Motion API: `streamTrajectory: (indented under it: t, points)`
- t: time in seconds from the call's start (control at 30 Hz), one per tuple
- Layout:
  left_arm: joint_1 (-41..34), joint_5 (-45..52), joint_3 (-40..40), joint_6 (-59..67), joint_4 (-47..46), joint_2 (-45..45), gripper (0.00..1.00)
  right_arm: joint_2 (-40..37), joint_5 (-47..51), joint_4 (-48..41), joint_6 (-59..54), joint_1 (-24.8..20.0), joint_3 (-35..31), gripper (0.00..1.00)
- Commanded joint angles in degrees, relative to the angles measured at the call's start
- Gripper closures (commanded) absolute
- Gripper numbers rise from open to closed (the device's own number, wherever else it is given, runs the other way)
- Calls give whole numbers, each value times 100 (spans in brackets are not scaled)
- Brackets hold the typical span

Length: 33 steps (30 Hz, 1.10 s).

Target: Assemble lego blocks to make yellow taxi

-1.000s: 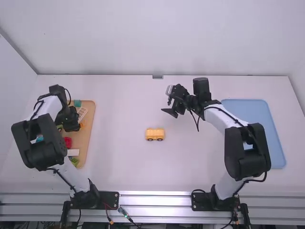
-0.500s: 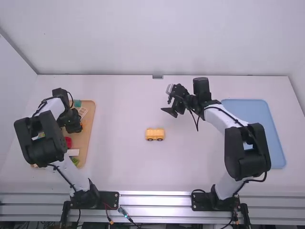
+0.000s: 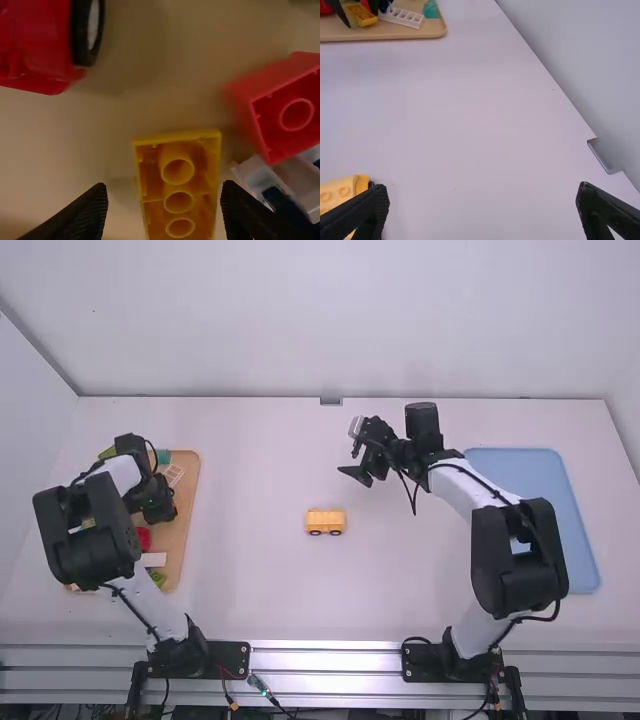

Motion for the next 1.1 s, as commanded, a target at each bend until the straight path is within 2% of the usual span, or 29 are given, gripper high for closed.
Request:
streamTrajectory:
  t: [0.0,0.2,0.27,0.33,0.43,0.67,0.93,1.07]
  points:
    - [-81,-26,-76,-76,-13,48,38,44,-35,-17,35,15,-9,1]
    - [-236,-70,-76,-79,13,48,43,44,-33,-59,37,15,-9,1]
    - [-236,-116,-76,-101,2,48,46,46,-28,-103,33,15,-9,1]
    - [-251,-223,-76,-131,-33,48,54,44,-31,-153,31,15,-9,1]
    - [-227,-330,-76,-278,-133,48,57,44,-31,-175,33,15,-9,1]
    - [-249,-400,-76,-317,-162,48,59,44,-33,-173,35,15,-9,1]
    - [-232,-597,-92,-310,-203,48,40,44,-35,-170,35,15,-9,1]
    - [-256,-599,-229,-304,-2,48,51,44,-35,-184,35,15,-9,1]
